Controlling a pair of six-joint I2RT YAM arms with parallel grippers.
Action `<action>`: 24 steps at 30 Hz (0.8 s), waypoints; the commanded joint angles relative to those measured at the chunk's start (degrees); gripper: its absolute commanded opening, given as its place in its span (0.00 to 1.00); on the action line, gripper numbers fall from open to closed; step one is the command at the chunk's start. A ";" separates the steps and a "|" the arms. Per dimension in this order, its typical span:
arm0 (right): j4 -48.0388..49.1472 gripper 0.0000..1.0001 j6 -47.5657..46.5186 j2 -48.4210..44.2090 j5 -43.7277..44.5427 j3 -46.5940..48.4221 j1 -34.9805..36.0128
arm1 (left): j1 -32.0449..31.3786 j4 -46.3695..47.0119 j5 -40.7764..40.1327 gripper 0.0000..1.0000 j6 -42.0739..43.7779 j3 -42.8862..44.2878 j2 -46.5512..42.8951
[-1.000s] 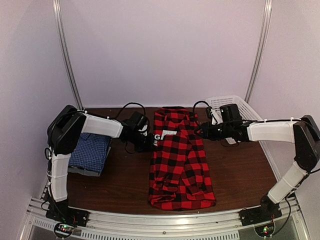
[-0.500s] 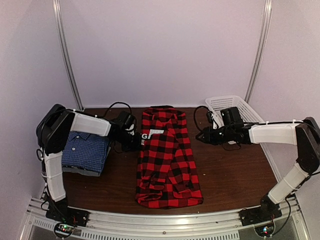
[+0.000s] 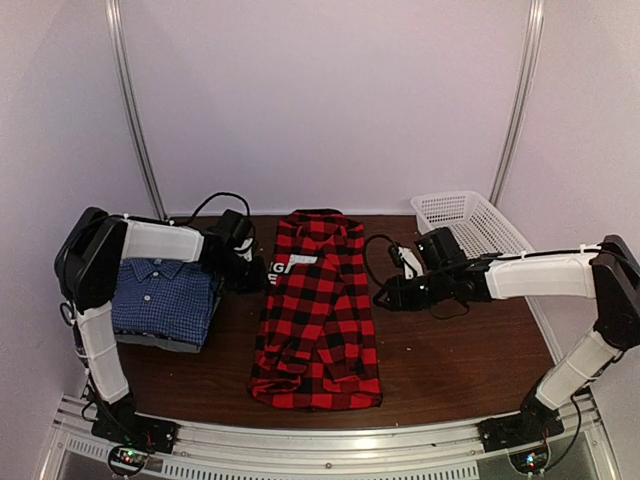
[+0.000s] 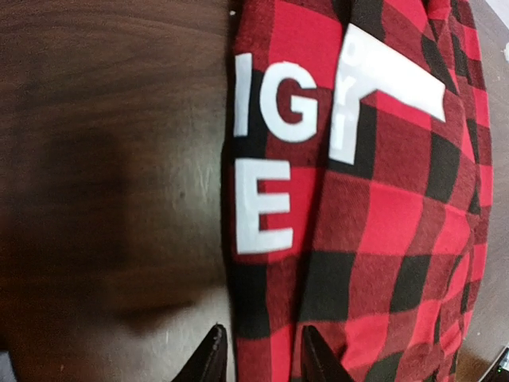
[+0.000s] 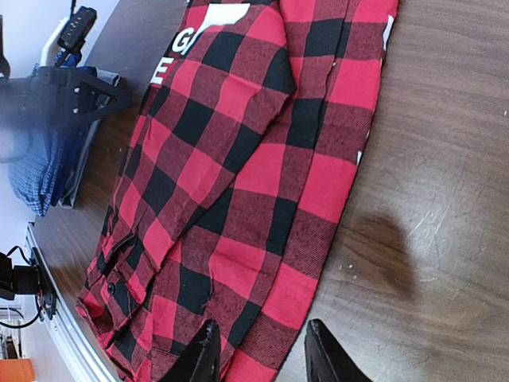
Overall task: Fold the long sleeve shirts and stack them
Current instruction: Move the rectangle-folded shirt to the center of the board.
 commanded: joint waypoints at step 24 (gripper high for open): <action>3.15 0.47 27.87 -20.69 13.78 -21.54 21.43 | -17.28 2.95 6.43 0.32 -11.33 -39.77 -37.69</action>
